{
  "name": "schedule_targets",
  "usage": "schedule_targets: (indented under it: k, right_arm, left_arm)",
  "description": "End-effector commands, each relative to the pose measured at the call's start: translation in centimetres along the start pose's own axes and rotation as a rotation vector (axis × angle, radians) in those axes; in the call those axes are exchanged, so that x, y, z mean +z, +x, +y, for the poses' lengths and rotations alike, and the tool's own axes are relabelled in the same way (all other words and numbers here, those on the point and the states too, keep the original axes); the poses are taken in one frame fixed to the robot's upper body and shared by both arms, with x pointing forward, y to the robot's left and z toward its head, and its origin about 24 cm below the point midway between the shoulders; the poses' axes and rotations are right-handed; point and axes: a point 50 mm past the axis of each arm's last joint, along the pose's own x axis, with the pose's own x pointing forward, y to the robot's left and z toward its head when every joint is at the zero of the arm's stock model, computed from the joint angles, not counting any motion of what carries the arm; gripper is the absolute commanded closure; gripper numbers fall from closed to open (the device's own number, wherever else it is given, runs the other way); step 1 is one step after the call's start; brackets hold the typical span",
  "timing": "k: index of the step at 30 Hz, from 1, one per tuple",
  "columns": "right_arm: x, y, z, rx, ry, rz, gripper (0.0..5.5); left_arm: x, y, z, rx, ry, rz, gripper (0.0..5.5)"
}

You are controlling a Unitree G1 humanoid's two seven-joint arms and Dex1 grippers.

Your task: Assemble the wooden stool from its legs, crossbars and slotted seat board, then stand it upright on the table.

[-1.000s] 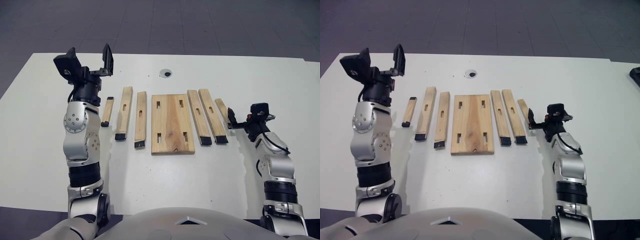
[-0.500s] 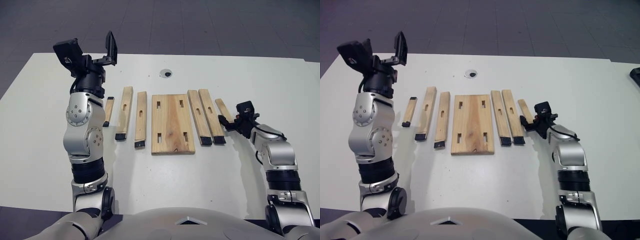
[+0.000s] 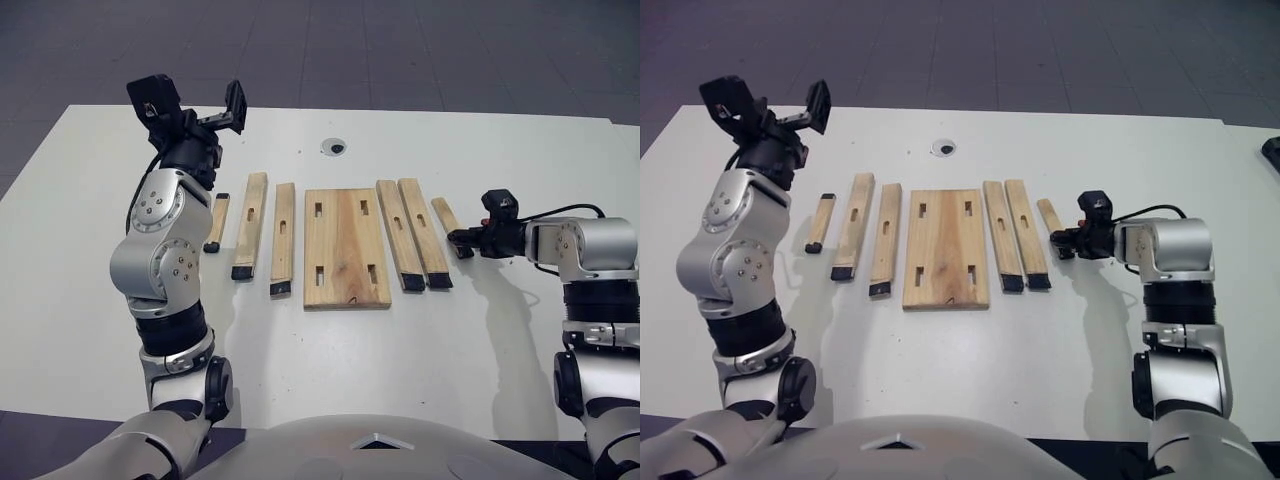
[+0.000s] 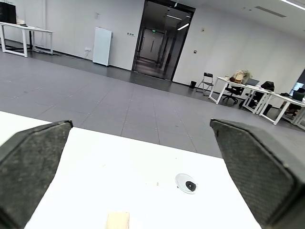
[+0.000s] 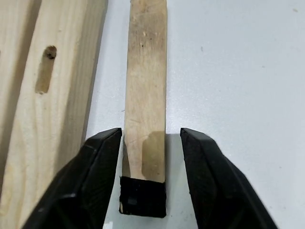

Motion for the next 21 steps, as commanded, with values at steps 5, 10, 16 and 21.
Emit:
schedule_targets:
  k: [5,10,16,21]
  right_arm:
    - [-0.5,0.7,0.3,0.047,0.018,0.054,4.20]
    - [0.0,0.4,0.5,0.057,0.000,0.008,4.20]
    - [6.0,-5.0,0.9,-0.014,-0.228,-0.589,4.20]
    - [9.2,-8.3,6.3,0.137,-0.422,-1.050,4.20]
  left_arm:
    - [-1.3,0.3,0.2,0.029,0.057,0.062,0.10]
    - [-2.4,0.2,0.0,0.025,0.087,0.114,0.10]
    - [-2.5,-0.1,-0.4,-0.068,-0.022,0.163,0.10]
    - [-0.6,-0.3,-4.0,-0.457,-0.219,0.184,0.10]
